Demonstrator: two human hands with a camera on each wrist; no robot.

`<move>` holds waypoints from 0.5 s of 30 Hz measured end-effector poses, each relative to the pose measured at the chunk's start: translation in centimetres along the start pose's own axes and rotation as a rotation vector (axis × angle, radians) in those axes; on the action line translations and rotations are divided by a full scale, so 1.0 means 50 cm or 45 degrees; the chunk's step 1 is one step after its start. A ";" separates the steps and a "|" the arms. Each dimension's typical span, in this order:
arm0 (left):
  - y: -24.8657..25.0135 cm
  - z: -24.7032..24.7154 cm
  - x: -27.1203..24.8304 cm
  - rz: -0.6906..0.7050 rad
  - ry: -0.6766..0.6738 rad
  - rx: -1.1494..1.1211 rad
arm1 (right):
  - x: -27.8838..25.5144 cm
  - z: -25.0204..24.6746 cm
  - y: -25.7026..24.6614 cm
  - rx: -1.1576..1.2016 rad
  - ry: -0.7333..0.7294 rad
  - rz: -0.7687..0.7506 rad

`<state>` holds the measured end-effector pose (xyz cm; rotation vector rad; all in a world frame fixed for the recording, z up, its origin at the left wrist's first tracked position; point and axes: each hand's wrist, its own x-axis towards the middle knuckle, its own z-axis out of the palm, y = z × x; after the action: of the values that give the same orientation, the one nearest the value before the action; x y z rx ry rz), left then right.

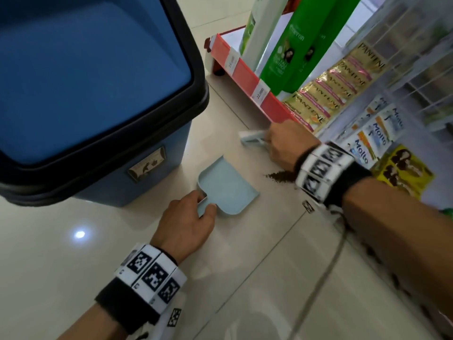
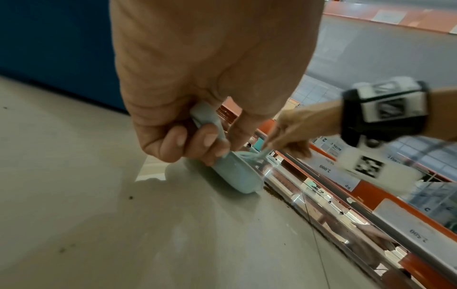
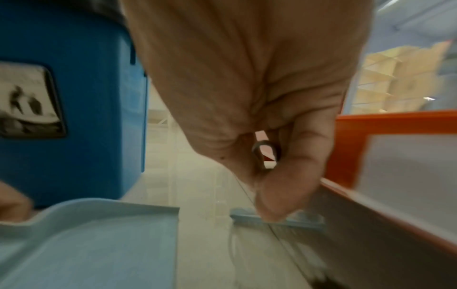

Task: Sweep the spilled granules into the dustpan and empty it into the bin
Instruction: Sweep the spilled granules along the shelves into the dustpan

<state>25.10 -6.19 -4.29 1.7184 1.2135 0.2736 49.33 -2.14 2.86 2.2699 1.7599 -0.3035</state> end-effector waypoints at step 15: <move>-0.019 0.003 -0.018 -0.047 -0.052 0.034 | 0.005 0.013 -0.058 0.216 0.241 0.074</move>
<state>24.19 -6.96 -4.83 1.7149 1.2225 0.2001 46.58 -1.42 1.97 2.5399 1.8157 -0.2418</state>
